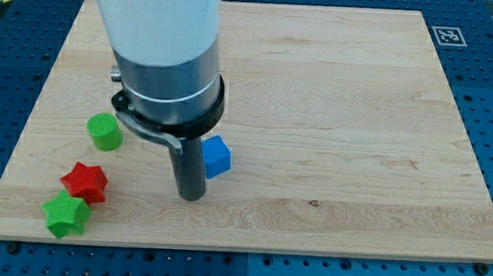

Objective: Separate blue cube from the green circle

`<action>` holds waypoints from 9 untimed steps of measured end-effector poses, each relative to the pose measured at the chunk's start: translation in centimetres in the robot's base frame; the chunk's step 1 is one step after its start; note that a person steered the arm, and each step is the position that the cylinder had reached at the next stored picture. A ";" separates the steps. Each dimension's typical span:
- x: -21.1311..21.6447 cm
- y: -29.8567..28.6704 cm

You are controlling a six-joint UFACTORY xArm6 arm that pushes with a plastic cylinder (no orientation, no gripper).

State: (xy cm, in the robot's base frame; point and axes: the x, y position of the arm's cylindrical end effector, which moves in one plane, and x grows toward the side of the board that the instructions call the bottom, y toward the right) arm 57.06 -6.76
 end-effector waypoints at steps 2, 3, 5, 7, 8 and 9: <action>2.3 3.1; 1.8 5.3; 0.6 5.2; -4.3 1.2; -7.7 -0.3; -10.5 -1.2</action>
State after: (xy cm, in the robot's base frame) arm 46.57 -7.91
